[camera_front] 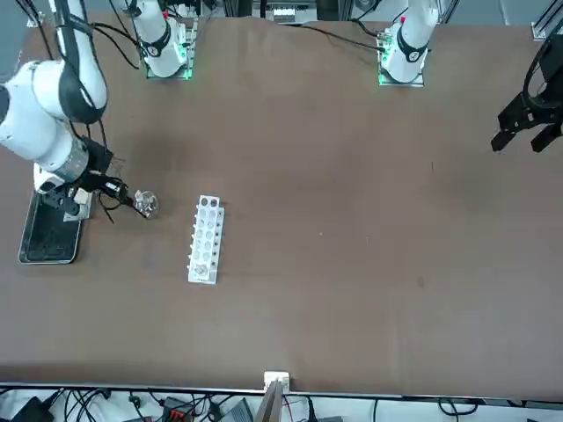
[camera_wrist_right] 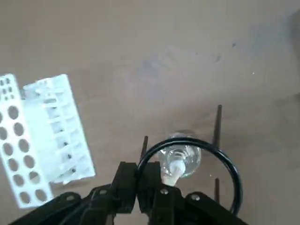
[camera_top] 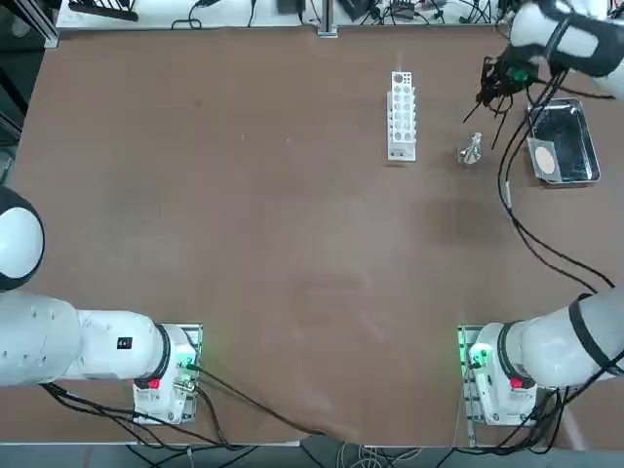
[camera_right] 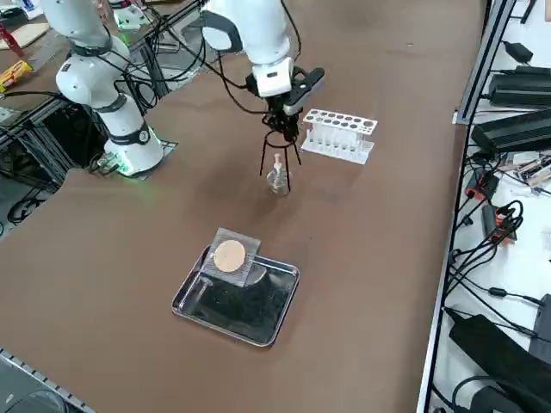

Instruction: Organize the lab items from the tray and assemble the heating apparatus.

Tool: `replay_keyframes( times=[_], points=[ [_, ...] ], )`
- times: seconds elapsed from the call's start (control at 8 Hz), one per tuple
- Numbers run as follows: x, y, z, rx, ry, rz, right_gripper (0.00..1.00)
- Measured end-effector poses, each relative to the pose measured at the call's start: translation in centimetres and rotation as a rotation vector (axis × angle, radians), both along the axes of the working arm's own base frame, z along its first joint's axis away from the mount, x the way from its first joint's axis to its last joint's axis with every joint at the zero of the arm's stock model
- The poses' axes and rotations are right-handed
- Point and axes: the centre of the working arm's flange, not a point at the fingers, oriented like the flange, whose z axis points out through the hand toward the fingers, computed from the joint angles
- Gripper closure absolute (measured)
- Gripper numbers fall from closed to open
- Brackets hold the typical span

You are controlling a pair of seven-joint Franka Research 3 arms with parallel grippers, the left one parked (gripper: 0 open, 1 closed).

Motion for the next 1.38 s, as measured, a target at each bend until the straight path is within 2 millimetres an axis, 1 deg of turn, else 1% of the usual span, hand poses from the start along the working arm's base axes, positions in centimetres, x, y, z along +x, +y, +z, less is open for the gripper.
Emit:
replay_keyframes(
  times=[0.12,0.25,0.75,1.0,1.38],
  points=[
    [-1.0,0.3,-1.1,-0.002,0.004,-0.002,0.93],
    [-1.5,0.6,-1.7,-0.002,0.007,-0.006,0.93],
    [-1.9,1.3,-2.2,0.035,0.007,-0.039,0.93],
    [-2.3,1.8,-3.1,0.033,0.007,-0.038,0.93],
    [-2.4,1.9,-5.0,0.02,0.023,-0.042,0.93]
  ],
)
